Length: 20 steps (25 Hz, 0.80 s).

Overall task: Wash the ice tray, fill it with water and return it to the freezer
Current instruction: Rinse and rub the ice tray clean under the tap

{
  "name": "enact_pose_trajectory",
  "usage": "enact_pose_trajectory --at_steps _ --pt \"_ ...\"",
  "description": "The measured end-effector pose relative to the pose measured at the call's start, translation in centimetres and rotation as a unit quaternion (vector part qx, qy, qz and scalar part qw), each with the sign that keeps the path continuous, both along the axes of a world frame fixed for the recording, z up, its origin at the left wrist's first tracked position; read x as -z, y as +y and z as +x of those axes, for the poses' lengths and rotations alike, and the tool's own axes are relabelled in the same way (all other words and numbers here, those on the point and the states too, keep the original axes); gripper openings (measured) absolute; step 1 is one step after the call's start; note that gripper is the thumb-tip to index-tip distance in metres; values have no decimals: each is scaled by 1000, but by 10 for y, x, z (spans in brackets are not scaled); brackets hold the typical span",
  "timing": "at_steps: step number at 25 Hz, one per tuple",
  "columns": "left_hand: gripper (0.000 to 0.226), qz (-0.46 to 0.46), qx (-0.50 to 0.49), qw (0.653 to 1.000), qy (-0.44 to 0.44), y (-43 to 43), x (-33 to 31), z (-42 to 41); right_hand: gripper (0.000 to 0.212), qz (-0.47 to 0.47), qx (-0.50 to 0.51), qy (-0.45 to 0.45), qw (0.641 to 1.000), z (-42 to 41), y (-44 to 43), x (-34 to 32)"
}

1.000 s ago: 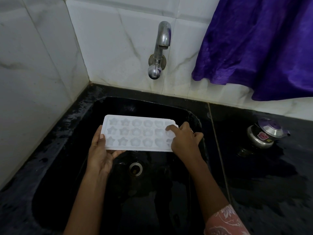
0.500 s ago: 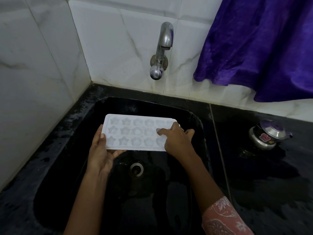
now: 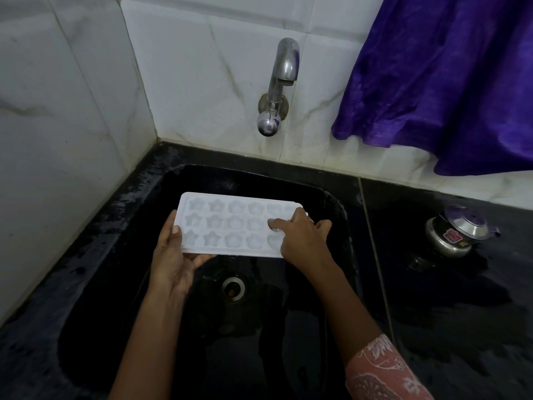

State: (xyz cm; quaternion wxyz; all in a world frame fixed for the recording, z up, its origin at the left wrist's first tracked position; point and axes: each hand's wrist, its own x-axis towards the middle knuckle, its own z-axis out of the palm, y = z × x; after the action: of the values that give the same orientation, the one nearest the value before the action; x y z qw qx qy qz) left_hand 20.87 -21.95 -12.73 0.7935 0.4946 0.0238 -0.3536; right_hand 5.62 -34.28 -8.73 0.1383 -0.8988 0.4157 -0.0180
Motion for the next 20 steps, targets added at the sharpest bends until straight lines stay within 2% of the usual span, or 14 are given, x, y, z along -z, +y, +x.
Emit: enact_pose_trajectory --at_steps 5,12,16,20 --pt "38 3 -1 1000 -10 0 -1 0 41 3 10 -25 1000 -1 -5 -2" --pt "38 10 12 1000 -10 -4 -4 -4 53 -33 -28 -34 998 13 3 -11" --pt "38 9 15 1000 -8 -3 -4 -6 57 -8 -43 10 999 20 4 -8" --pt "38 5 12 1000 -8 -4 -4 -6 57 6 -44 7 999 22 4 -6"
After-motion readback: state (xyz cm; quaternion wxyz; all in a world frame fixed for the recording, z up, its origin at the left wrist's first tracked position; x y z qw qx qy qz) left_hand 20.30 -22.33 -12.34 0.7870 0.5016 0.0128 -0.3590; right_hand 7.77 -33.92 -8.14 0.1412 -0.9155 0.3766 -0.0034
